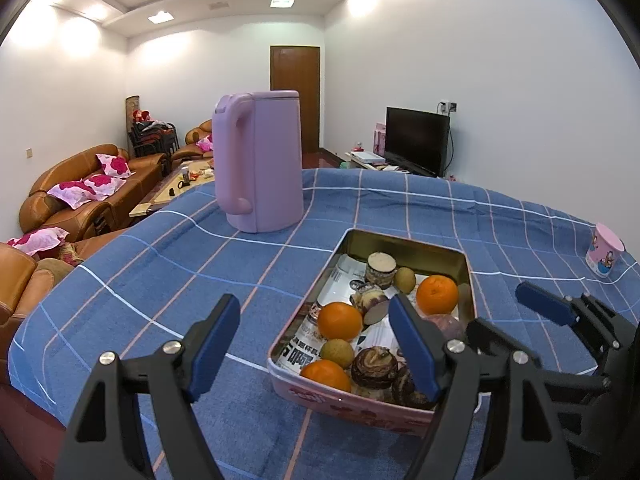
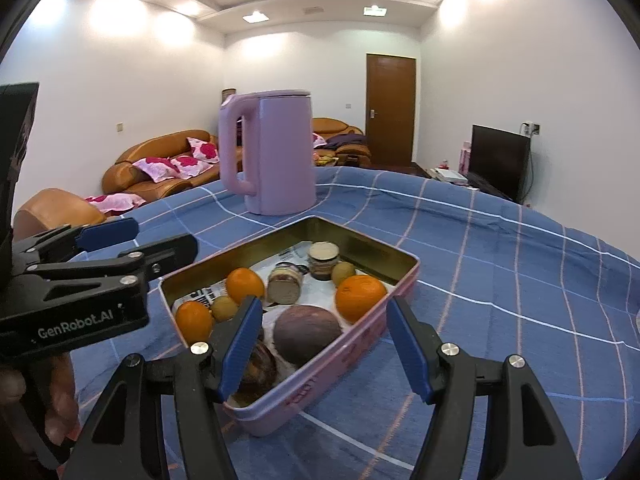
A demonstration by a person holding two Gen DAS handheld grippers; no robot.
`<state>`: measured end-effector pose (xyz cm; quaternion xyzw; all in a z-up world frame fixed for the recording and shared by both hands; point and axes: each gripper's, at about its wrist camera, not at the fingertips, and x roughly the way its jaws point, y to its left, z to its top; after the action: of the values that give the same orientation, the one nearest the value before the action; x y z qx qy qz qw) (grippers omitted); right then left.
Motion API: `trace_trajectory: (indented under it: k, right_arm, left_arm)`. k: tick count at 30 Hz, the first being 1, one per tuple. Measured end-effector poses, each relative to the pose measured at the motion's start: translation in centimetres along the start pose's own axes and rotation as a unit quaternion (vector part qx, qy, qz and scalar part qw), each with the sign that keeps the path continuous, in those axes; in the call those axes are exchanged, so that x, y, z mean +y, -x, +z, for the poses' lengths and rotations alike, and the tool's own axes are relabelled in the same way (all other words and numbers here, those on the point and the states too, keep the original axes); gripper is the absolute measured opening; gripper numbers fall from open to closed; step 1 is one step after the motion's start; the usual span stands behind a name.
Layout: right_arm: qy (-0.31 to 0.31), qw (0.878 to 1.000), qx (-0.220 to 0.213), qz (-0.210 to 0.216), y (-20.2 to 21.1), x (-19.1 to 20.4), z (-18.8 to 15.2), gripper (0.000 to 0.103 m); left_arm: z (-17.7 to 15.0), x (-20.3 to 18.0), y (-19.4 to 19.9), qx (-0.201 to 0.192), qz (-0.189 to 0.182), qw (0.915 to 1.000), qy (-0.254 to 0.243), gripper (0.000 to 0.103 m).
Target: Organize fruits
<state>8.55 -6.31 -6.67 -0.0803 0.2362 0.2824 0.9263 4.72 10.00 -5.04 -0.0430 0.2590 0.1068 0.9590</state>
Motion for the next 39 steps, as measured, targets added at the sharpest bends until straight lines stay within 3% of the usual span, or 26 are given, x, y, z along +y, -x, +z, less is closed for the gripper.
trace_trajectory:
  k: [9,36,39]
  right_arm:
    - [-0.017,0.999,-0.03,-0.019,1.6,-1.3,0.4,0.066]
    - [-0.03,0.998,-0.051,-0.021,3.1,-2.0,0.6,0.067]
    - [-0.03,0.998,-0.055,-0.022,3.4,-2.0,0.7,0.067]
  left_arm:
    - [-0.2,-0.1,0.5,-0.008,0.0,1.0,0.002,0.082]
    - [-0.1,-1.4,1.2,-0.016,-0.007,0.9998,-0.006,0.082]
    - [-0.1,-1.4,1.4,-0.019,-0.006,0.9998,-0.006,0.094]
